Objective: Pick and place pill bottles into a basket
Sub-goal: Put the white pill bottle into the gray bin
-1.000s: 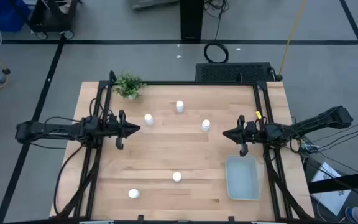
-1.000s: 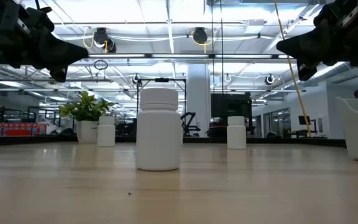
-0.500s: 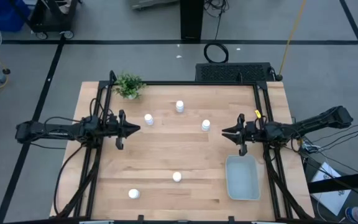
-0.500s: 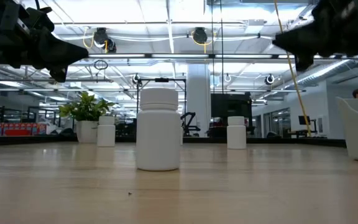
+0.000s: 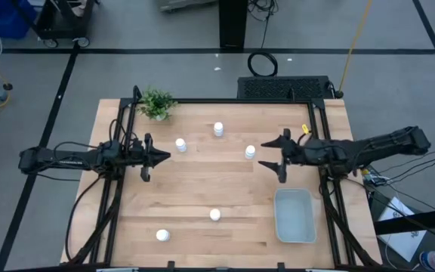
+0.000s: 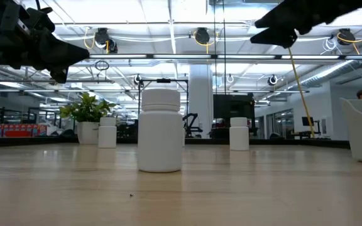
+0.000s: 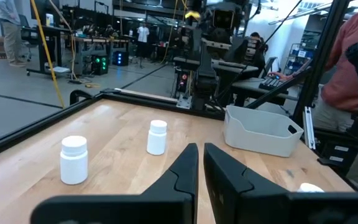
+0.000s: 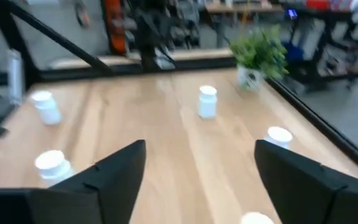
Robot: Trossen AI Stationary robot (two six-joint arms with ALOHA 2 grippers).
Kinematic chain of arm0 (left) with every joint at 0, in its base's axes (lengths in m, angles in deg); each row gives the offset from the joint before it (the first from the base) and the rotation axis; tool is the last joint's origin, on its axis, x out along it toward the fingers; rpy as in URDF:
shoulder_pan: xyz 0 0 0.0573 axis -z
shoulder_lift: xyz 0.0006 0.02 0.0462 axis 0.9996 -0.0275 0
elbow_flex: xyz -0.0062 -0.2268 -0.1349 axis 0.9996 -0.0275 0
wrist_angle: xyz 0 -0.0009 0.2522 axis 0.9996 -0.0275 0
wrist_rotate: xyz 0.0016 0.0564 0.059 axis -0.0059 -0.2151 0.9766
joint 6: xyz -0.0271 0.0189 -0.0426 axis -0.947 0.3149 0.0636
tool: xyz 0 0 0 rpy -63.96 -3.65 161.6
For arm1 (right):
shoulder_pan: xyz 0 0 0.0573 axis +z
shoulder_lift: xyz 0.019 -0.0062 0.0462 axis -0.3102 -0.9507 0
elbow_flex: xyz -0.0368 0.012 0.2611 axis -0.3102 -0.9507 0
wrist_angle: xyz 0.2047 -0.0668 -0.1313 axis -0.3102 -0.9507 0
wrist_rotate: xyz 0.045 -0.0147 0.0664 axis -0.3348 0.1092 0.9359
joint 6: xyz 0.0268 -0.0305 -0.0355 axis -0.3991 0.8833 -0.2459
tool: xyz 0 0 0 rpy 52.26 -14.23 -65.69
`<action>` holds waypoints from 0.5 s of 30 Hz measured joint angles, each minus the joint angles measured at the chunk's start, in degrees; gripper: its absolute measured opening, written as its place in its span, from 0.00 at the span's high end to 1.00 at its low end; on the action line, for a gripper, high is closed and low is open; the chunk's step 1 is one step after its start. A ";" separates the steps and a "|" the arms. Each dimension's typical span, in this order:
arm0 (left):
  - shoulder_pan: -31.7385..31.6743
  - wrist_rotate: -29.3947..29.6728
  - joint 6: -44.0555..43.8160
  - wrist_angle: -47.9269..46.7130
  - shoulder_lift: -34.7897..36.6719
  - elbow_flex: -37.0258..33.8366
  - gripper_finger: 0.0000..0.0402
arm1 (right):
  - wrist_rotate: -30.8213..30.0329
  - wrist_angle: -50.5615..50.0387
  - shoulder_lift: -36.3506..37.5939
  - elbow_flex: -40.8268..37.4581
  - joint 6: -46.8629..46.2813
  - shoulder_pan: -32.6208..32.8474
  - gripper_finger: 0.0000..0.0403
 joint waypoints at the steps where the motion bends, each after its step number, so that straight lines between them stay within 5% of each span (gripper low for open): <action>1: 0.00 0.00 -0.03 -0.03 0.00 -0.01 0.92 | 0.02 -2.65 -1.49 1.86 -0.28 -0.89 0.22; 15: 0.00 0.00 -0.10 -0.22 0.00 -0.01 0.92 | 13.37 -24.30 -20.74 22.34 -2.32 -15.67 0.21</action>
